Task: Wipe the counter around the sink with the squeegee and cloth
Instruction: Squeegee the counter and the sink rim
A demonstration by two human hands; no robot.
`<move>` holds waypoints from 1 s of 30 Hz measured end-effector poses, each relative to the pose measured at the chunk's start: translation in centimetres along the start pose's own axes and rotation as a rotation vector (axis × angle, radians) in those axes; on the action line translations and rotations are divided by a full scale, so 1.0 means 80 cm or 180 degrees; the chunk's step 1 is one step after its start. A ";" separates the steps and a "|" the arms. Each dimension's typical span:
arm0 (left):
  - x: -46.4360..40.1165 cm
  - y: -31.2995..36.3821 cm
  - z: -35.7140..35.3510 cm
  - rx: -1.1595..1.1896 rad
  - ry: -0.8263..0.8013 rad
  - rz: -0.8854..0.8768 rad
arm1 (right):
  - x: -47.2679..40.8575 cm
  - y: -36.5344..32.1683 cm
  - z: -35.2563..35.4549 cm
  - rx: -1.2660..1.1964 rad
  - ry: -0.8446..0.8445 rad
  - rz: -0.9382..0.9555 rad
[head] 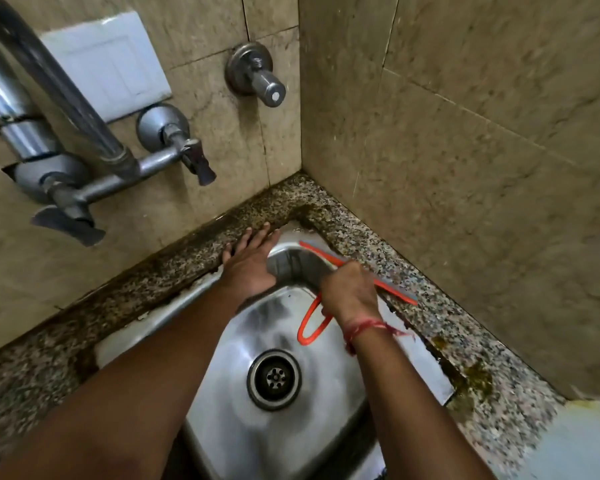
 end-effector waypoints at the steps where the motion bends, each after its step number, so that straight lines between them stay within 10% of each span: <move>1: 0.002 -0.005 0.004 0.0051 -0.0037 -0.0063 | 0.009 0.002 -0.002 -0.0042 -0.0071 -0.0017; 10: 0.036 -0.029 -0.011 -0.0269 0.0107 0.0049 | -0.033 -0.035 0.011 0.0395 0.0428 0.0242; 25: 0.042 0.015 0.003 -0.0330 -0.0174 -0.0066 | 0.091 0.055 0.051 -0.0270 -0.0255 0.0132; 30: 0.041 0.010 0.009 -0.0324 -0.0400 -0.0031 | 0.105 0.078 0.074 0.0714 -0.0049 0.0122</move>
Point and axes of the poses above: each hand's wrist, its own x-axis away from the middle knuckle, its own z-axis out of the back of the hand, y = z × x, the point moved 2 cm from there along -x, towards the middle knuckle, and after that the axes turned 3 degrees about -y, right-handed, at the moved point
